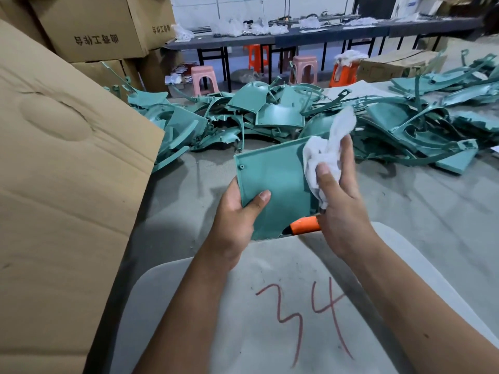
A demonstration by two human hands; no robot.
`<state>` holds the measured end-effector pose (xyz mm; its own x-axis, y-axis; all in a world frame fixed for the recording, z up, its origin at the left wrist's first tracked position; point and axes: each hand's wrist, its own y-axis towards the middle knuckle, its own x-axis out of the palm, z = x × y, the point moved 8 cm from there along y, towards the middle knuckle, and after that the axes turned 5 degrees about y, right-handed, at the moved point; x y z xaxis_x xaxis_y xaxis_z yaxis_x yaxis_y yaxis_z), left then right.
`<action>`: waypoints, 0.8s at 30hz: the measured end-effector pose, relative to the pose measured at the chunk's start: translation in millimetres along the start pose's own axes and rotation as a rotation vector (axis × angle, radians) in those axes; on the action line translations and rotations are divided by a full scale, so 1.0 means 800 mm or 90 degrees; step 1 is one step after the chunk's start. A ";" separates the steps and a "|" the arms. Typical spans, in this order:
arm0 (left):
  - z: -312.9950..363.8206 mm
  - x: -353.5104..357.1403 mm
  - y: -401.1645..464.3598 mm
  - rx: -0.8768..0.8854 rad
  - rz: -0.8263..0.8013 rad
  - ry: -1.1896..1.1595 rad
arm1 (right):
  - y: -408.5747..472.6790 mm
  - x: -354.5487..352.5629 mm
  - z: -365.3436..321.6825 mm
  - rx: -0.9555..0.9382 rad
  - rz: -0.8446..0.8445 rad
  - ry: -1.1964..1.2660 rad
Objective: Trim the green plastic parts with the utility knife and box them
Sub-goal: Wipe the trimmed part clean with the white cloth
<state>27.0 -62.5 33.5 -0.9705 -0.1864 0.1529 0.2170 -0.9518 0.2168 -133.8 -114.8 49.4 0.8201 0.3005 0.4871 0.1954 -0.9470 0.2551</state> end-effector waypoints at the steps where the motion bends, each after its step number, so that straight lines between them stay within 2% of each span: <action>1: 0.002 0.002 -0.001 0.008 -0.014 0.000 | -0.002 -0.001 0.006 0.023 0.007 0.000; 3: 0.003 0.003 -0.003 0.010 -0.033 -0.001 | -0.003 -0.005 0.010 0.053 0.013 -0.019; 7: 0.003 0.001 -0.004 -0.004 -0.033 0.011 | -0.004 -0.001 0.005 0.040 -0.075 -0.137; 13: 0.007 -0.001 -0.005 -0.004 0.069 0.031 | -0.005 0.010 0.006 0.048 -0.116 -0.024; 15: 0.010 -0.001 -0.004 -0.007 0.069 0.035 | -0.003 0.009 0.005 0.059 -0.134 0.016; 20: 0.003 -0.014 -0.004 -0.078 0.046 -0.007 | -0.007 0.006 0.008 0.129 -0.260 0.009; 24: -0.004 -0.015 -0.008 -0.121 0.073 -0.036 | 0.000 -0.011 0.014 0.151 -0.189 -0.092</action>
<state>37.0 -54.5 27.2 -0.9321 -0.2871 0.2208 0.2966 -0.9550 0.0101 -135.1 -118.8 35.3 0.7737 0.5611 0.2943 0.5392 -0.8270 0.1592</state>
